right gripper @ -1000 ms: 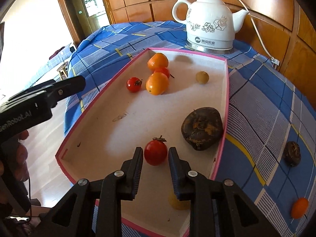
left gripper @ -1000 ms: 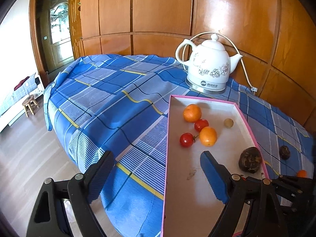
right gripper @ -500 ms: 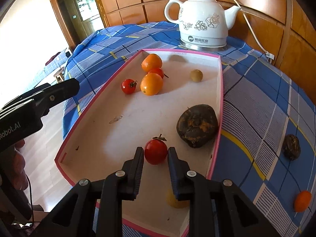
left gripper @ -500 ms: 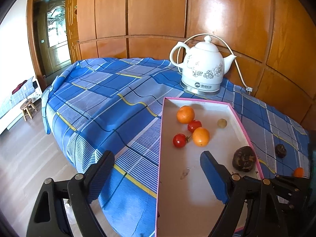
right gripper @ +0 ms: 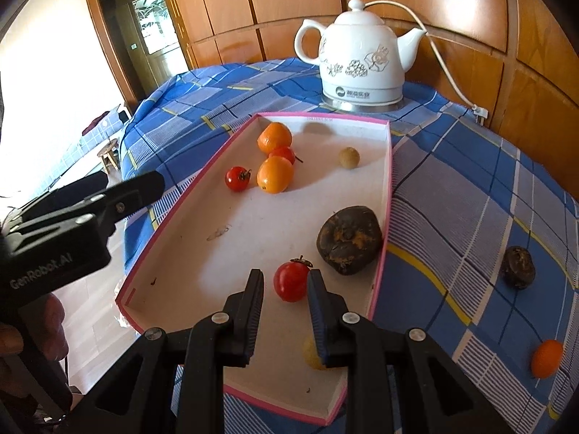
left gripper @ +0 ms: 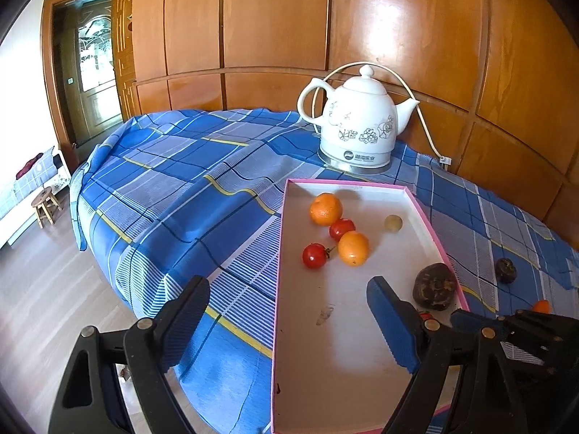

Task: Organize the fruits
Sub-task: 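Lower the cherry tomato into the tray and open the right gripper, then grasp the dark brown fruit on the cloth with the left gripper while the right gripper reaches toward an orange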

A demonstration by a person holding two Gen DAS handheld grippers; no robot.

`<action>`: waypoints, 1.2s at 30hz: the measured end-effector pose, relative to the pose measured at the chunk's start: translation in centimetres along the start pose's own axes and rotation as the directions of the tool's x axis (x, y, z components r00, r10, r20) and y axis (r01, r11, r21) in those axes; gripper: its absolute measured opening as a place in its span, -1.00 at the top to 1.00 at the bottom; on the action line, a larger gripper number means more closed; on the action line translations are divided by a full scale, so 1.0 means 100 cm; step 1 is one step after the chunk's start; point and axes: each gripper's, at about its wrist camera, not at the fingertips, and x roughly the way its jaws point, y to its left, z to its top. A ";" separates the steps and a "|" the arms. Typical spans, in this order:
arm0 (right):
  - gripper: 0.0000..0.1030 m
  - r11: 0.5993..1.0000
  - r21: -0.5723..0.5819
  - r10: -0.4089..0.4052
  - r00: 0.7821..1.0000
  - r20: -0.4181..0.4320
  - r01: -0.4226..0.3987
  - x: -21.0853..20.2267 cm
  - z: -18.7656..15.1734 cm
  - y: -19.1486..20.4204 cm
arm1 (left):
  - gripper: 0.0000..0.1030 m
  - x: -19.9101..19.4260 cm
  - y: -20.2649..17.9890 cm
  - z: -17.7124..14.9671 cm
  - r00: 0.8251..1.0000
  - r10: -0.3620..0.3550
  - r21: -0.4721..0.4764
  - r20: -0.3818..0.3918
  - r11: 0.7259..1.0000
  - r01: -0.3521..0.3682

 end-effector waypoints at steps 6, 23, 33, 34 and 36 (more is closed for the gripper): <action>0.52 0.999 0.034 -0.025 0.999 0.044 0.023 -0.021 -0.001 -0.011 | -0.73 -0.002 -0.007 -0.003 1.000 -0.021 0.023 0.000 1.000 0.021; 0.48 0.968 0.124 -0.228 0.972 0.054 0.220 -0.086 -0.018 -0.106 | -0.53 -0.005 -0.031 -0.008 0.994 -0.107 0.116 -0.011 0.987 0.107; 0.48 0.909 0.209 -0.364 0.931 -0.024 0.361 -0.121 -0.036 -0.196 | -0.41 -0.015 -0.073 0.001 0.964 -0.260 0.213 -0.047 0.941 0.264; 0.48 0.904 0.217 -0.371 0.928 -0.028 0.368 -0.124 -0.037 -0.202 | -0.41 -0.016 -0.079 0.002 0.961 -0.271 0.224 -0.052 0.935 0.276; 0.48 0.888 0.239 -0.394 0.918 -0.040 0.392 -0.130 -0.043 -0.220 | -0.41 -0.019 -0.094 0.004 0.953 -0.298 0.255 -0.059 0.918 0.303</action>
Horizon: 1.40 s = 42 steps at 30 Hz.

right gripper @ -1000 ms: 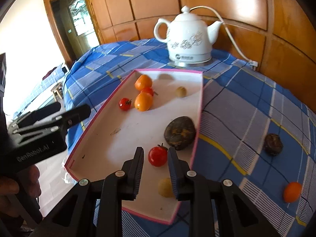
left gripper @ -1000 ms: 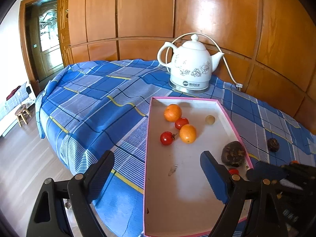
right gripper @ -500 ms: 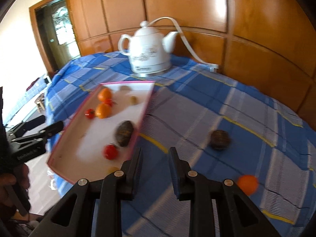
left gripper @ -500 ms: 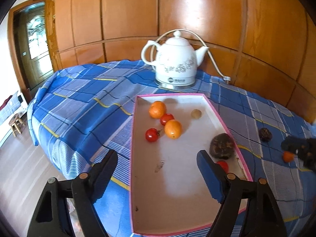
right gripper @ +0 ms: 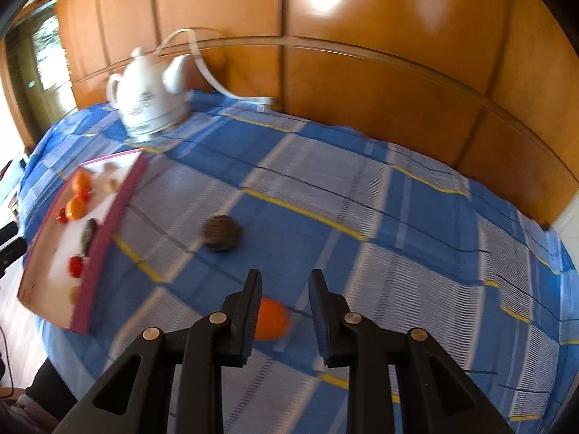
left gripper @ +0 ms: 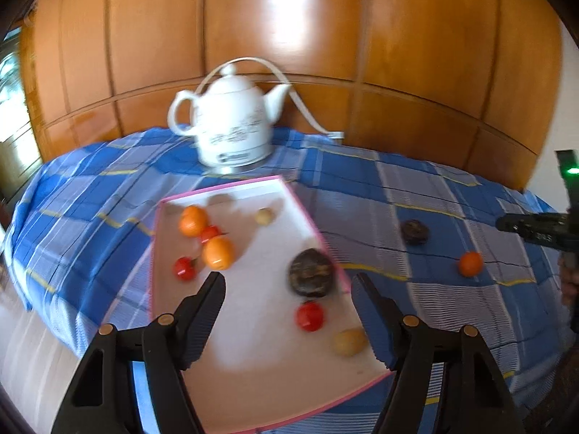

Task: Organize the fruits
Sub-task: 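Grasp the dark brown fruit on the cloth with the left gripper while the right gripper reaches toward an orange, then grasp the orange on the cloth with the right gripper while the left gripper holds the brown fruit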

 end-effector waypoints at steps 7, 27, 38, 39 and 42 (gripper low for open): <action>0.48 0.995 0.090 -0.039 0.999 -0.014 0.040 0.011 -0.011 -0.046 | -0.41 0.022 -0.052 0.022 0.993 -0.107 0.093 -0.053 0.989 0.111; 0.48 0.968 0.206 0.147 0.989 0.007 -0.145 0.007 -0.006 -0.048 | -0.39 0.169 -0.163 0.057 0.940 -0.205 0.235 -0.273 0.933 0.271; 0.48 0.963 0.217 0.158 0.987 0.025 -0.160 0.002 -0.003 -0.049 | 0.06 0.206 -0.165 0.053 0.921 -0.229 0.199 -0.315 0.933 0.300; 0.48 0.963 0.216 0.158 0.987 0.024 -0.159 0.002 -0.003 -0.049 | 0.06 0.203 -0.164 0.053 0.920 -0.239 0.185 -0.310 0.934 0.305; 0.48 0.965 0.209 0.157 0.987 0.013 -0.157 0.005 -0.004 -0.048 | 0.06 0.185 -0.163 0.049 0.925 -0.249 0.182 -0.288 0.934 0.308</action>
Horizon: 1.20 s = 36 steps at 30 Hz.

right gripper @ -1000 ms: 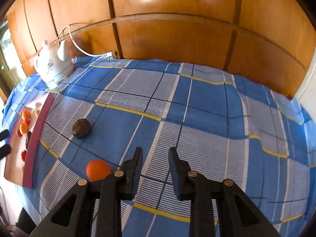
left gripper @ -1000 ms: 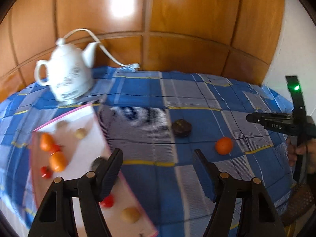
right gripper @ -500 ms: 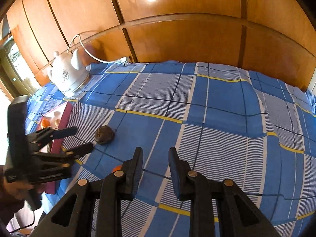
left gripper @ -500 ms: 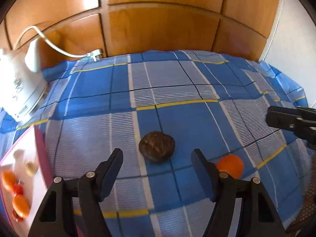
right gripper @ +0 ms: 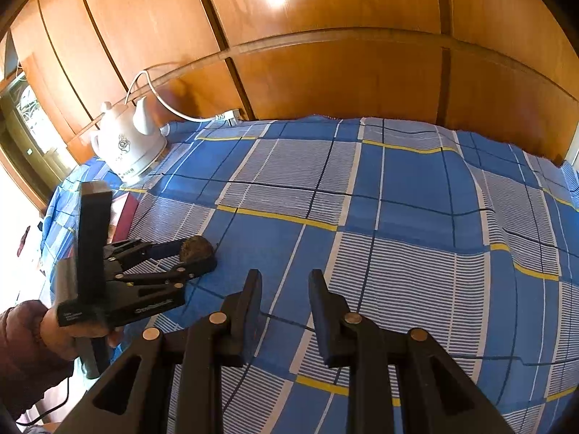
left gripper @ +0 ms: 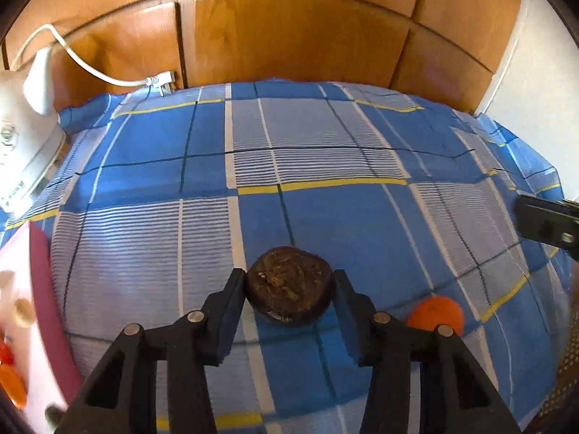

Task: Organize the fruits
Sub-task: 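Grasp the orange on the cloth with the right gripper while the left gripper holds the brown fruit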

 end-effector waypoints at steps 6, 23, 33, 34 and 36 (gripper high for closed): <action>0.48 1.000 -0.010 0.010 0.999 -0.040 -0.011 0.010 -0.004 0.002 | 0.06 -0.041 -0.020 -0.040 0.999 0.005 0.026 0.048 1.000 -0.006; 0.15 0.982 -0.137 0.106 0.980 -0.170 -0.130 0.043 -0.027 0.040 | 0.06 -0.056 -0.024 -0.109 0.997 0.036 -0.012 0.062 0.999 -0.036; 0.14 0.974 -0.212 0.034 0.980 -0.198 -0.076 0.059 -0.032 0.046 | 0.06 -0.057 -0.024 -0.111 0.997 0.030 -0.023 0.073 0.999 -0.028; 0.14 0.973 -0.221 0.028 0.980 -0.199 -0.073 0.061 -0.032 0.047 | 0.06 -0.057 -0.023 -0.111 0.997 0.030 -0.024 0.073 0.999 -0.029; 0.14 0.969 -0.237 0.018 0.979 -0.204 -0.067 0.065 -0.033 0.049 | 0.06 -0.056 -0.023 -0.110 0.997 0.032 -0.024 0.074 0.999 -0.030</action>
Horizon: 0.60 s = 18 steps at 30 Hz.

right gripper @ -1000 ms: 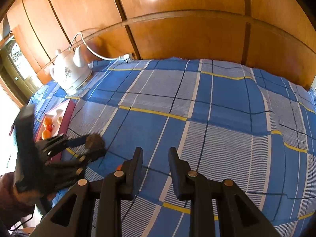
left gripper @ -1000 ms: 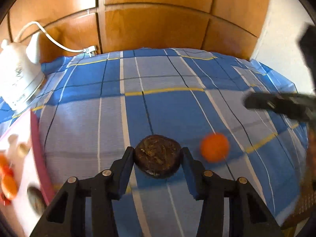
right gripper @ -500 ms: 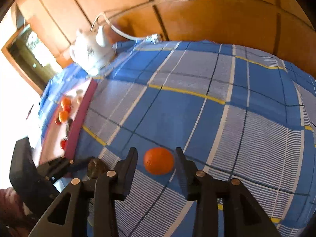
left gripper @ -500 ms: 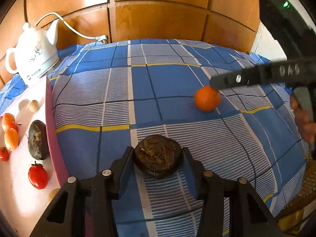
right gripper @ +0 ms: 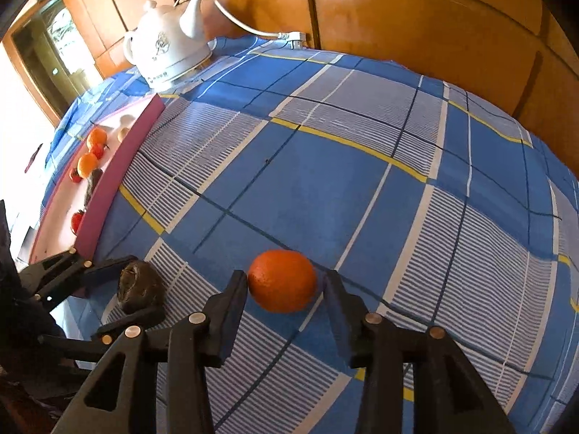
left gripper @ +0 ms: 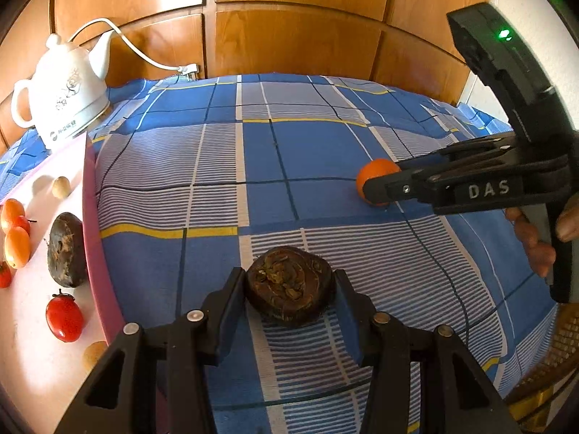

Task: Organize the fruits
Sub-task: 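Grasp the orange on the cloth with the right gripper while the left gripper holds the brown fruit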

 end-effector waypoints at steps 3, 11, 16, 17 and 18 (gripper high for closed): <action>0.15 1.000 -0.018 -0.015 1.000 0.009 0.015 0.003 -0.001 0.003 | 0.06 0.000 0.000 -0.001 1.000 0.001 -0.003 0.003 1.000 -0.001; 0.22 0.997 -0.053 -0.062 0.997 0.044 0.064 0.004 -0.005 0.011 | 0.06 -0.001 -0.002 -0.001 1.000 0.015 -0.001 0.007 1.000 -0.015; 0.23 0.990 -0.039 -0.131 0.989 0.071 0.134 0.004 -0.007 0.008 | 0.06 -0.001 -0.003 -0.002 1.000 0.019 0.002 0.008 1.000 -0.019; 0.23 0.990 -0.039 -0.133 0.988 0.072 0.136 0.004 -0.006 0.008 | 0.06 -0.001 -0.003 -0.001 1.000 0.020 0.001 0.008 1.000 -0.020; 0.23 0.990 -0.040 -0.133 0.988 0.074 0.136 0.004 -0.007 0.008 | 0.06 -0.001 -0.003 -0.001 1.000 0.022 0.002 0.007 1.000 -0.022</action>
